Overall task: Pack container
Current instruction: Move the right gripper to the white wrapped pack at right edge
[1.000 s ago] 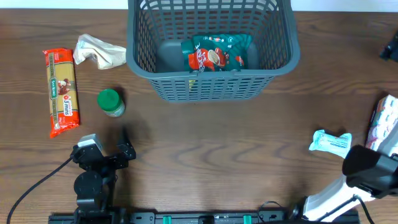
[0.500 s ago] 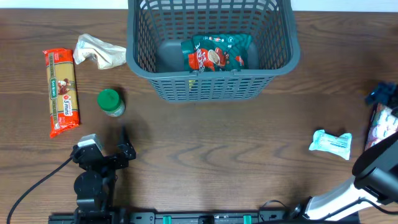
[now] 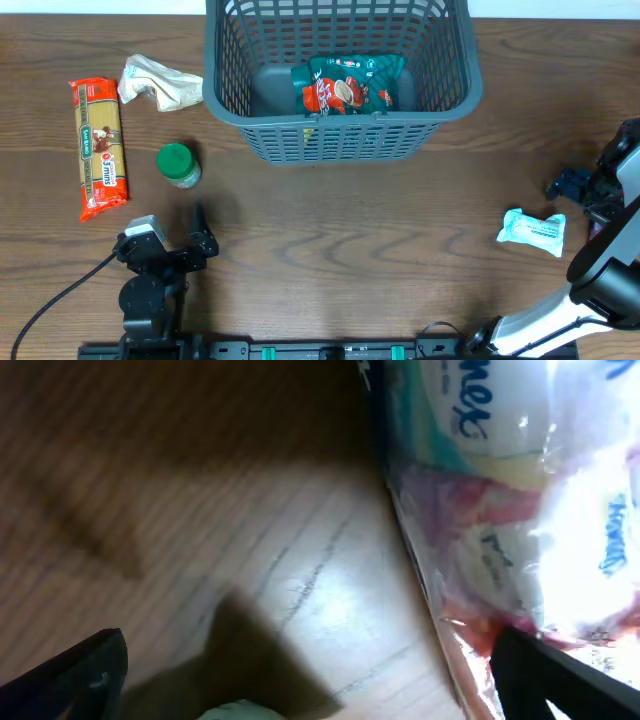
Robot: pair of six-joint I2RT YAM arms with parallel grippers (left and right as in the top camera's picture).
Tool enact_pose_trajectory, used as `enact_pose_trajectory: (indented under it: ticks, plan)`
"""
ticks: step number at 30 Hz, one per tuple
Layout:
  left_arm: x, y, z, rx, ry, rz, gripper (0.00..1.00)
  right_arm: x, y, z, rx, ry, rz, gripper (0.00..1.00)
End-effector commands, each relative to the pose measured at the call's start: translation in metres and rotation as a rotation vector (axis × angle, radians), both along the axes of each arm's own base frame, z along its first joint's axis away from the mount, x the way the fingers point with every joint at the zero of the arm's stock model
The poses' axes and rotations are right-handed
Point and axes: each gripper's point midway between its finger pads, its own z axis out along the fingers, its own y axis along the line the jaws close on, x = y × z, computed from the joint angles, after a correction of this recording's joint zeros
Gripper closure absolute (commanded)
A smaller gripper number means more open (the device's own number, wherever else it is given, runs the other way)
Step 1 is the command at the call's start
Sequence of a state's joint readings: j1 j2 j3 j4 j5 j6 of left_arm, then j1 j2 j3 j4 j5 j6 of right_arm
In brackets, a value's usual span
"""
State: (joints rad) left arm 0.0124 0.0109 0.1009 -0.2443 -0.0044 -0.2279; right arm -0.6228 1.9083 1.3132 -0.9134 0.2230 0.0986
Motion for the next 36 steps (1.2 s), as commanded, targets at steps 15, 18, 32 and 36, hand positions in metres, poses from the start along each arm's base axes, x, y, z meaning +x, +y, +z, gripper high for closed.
enact_pose_trajectory:
  ticks: [15,18,32,36]
  plan:
    - [0.0,0.003,-0.012,0.018,0.027,0.009,0.01,0.035,0.024,0.021,-0.098,0.042,0.195,0.01]
    - [0.0,0.003,-0.012,0.018,0.027,0.009,0.01,0.042,0.024,0.035,-0.183,0.08,0.232,0.01]
    - [0.0,0.003,-0.012,0.018,0.027,0.009,0.01,0.009,-0.025,0.081,-0.568,0.208,-0.024,0.01]
    - [0.0,0.003,-0.012,0.018,0.027,0.009,0.01,-0.005,-0.038,0.078,-0.541,0.2,-0.096,0.01]
